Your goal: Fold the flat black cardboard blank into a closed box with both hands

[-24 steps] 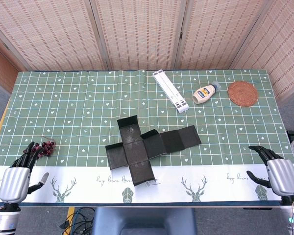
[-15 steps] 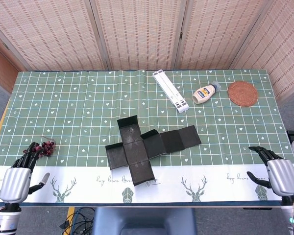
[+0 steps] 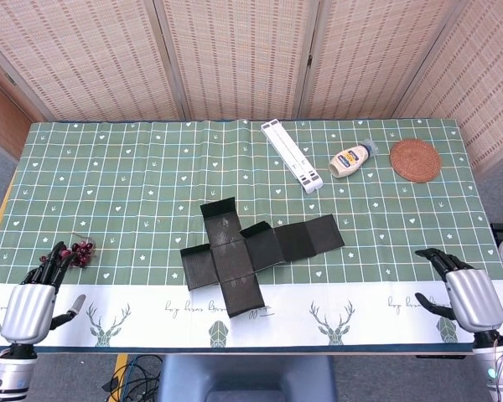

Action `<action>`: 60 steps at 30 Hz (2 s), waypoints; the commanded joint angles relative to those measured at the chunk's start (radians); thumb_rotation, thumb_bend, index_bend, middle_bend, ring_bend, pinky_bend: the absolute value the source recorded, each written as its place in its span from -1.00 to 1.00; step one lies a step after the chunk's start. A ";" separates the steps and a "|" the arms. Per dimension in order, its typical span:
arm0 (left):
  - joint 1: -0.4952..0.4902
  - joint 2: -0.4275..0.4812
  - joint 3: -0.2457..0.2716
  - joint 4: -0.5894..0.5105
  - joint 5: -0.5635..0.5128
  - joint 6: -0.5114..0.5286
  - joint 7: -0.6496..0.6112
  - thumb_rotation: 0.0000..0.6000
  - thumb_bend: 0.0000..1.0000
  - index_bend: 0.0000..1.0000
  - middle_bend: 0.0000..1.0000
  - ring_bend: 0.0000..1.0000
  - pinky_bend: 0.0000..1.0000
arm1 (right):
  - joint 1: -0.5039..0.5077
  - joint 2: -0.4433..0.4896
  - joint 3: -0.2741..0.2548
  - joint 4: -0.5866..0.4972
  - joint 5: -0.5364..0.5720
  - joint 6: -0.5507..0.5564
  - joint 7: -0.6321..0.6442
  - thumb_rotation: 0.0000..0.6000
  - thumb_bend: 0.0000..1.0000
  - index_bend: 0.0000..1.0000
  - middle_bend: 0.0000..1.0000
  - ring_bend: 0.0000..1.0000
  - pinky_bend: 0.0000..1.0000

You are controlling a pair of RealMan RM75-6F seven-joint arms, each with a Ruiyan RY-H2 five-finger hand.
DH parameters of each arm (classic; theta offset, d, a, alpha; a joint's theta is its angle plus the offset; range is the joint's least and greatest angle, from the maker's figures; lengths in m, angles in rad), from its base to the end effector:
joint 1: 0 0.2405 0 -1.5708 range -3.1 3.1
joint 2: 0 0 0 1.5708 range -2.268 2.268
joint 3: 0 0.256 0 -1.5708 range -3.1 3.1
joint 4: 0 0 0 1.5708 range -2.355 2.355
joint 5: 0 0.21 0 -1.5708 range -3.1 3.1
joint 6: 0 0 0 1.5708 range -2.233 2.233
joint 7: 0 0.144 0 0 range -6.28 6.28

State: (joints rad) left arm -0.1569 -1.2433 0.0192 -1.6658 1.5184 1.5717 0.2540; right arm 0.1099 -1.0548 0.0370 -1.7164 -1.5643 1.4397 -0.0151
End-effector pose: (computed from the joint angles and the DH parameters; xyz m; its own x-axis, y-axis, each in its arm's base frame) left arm -0.2735 0.1847 0.1178 0.4662 -0.0421 0.8837 0.8790 -0.0906 -0.4681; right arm -0.2853 -0.1834 0.1586 0.3823 -0.0527 0.9225 -0.9211 -0.1019 0.3758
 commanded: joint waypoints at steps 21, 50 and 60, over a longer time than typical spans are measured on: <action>-0.011 0.035 -0.019 -0.027 0.069 -0.037 0.010 1.00 -0.45 -0.74 -0.96 -0.62 -0.38 | 0.621 -0.188 0.157 -0.110 0.766 -0.619 -0.660 1.00 -0.84 -1.00 -0.84 0.42 0.95; -0.004 0.048 -0.027 -0.010 0.062 -0.079 -0.054 1.00 -0.45 -0.74 -0.96 -0.64 -0.38 | 1.044 -0.526 0.014 0.333 1.263 -0.713 -0.812 1.00 -0.79 -1.00 -0.84 0.43 0.96; -0.051 0.018 -0.058 0.063 0.078 -0.118 -0.082 1.00 -0.45 -0.59 -0.90 -0.61 -0.38 | 1.045 -0.565 0.004 0.362 1.209 -0.644 -0.779 1.00 -0.60 -0.65 -0.44 0.57 0.99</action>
State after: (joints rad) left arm -0.1917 -1.2159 -0.0289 -1.6222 1.5896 1.4677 0.1820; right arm 1.1605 -1.6157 0.0384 -1.3527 -0.3405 0.7802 -0.8059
